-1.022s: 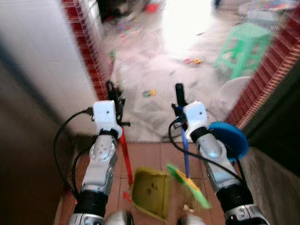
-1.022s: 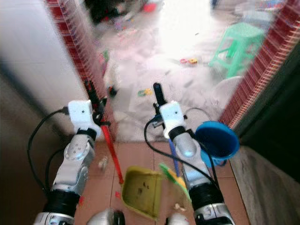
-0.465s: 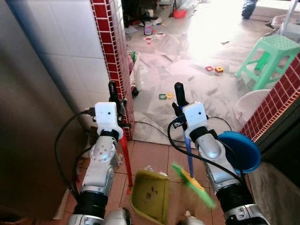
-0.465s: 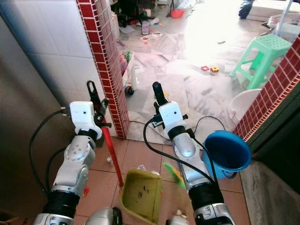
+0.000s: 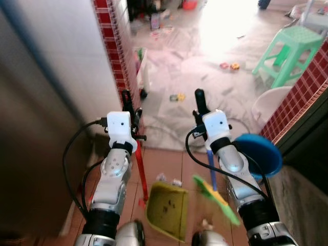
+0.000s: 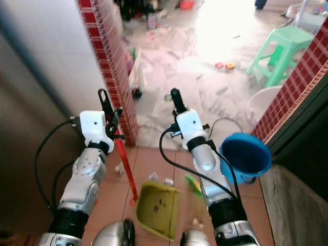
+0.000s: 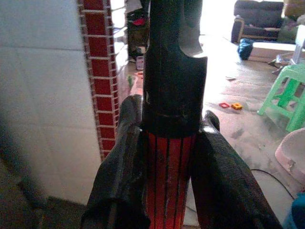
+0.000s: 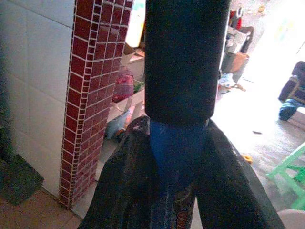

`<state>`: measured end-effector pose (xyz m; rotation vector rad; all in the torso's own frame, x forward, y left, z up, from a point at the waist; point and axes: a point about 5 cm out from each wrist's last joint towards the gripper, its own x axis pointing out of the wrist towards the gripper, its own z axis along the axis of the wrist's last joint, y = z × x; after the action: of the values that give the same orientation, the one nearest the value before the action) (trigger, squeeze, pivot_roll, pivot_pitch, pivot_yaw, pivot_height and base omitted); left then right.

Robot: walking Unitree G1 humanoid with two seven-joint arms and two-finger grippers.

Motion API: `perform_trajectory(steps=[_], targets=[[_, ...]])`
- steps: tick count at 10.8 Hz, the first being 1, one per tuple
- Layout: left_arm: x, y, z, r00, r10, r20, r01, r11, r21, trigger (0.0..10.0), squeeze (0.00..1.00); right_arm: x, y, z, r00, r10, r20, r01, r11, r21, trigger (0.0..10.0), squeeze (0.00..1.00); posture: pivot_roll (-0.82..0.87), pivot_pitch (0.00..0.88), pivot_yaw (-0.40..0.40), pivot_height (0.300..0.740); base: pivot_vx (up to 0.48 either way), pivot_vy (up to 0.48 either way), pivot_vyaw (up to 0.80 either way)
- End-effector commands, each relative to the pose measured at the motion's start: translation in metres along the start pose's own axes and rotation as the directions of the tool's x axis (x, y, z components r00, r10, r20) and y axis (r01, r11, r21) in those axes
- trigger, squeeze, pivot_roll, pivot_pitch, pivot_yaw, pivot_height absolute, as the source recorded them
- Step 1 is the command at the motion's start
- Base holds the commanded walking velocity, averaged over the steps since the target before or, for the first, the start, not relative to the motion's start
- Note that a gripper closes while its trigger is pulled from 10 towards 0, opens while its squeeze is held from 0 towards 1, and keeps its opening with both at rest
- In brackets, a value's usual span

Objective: Sweep floor

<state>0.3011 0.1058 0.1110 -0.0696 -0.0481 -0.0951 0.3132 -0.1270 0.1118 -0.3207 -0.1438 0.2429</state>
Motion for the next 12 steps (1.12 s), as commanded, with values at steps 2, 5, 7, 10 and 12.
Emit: perform_trajectory(steps=[2,5,7,10,12], targets=[[0.001,0.0,0.005,1.0,-0.006,0.024,0.006,1.0,0.008,10.0,0.0,0.007,-0.009,0.01,0.998,-0.03,0.047,0.032,0.998,-0.045,10.0,0.0,-0.1,0.0,0.054,0.74,-0.291,0.0,0.0],[0.001,-0.002,0.005,1.0,-0.009,0.027,0.009,1.0,0.006,10.0,0.0,0.008,-0.009,0.01,0.998,-0.04,0.048,0.043,0.998,-0.049,10.0,0.0,-0.1,0.0,0.053,0.74,-0.089,0.0,0.0],[0.002,0.001,0.004,1.0,0.002,0.021,-0.002,1.0,0.008,10.0,0.0,0.009,-0.01,0.01,0.997,-0.056,0.048,0.059,0.997,-0.058,10.0,0.0,-0.1,0.0,0.055,0.74,0.0,0.0,0.0],[0.003,0.016,-0.011,0.995,0.1,-0.006,-0.1,0.995,0.024,10.0,0.0,0.014,-0.022,0.007,0.99,-0.138,0.016,0.139,0.981,-0.139,10.0,0.0,-0.1,0.0,0.058,0.74,0.0,0.0,0.0],[0.003,0.038,-0.023,0.956,0.289,0.048,-0.29,0.957,0.022,10.0,0.0,0.018,-0.032,0.004,0.979,-0.201,-0.031,0.194,0.97,-0.149,10.0,0.0,-0.08,0.0,0.05,0.74,0.0,0.0,0.0]])
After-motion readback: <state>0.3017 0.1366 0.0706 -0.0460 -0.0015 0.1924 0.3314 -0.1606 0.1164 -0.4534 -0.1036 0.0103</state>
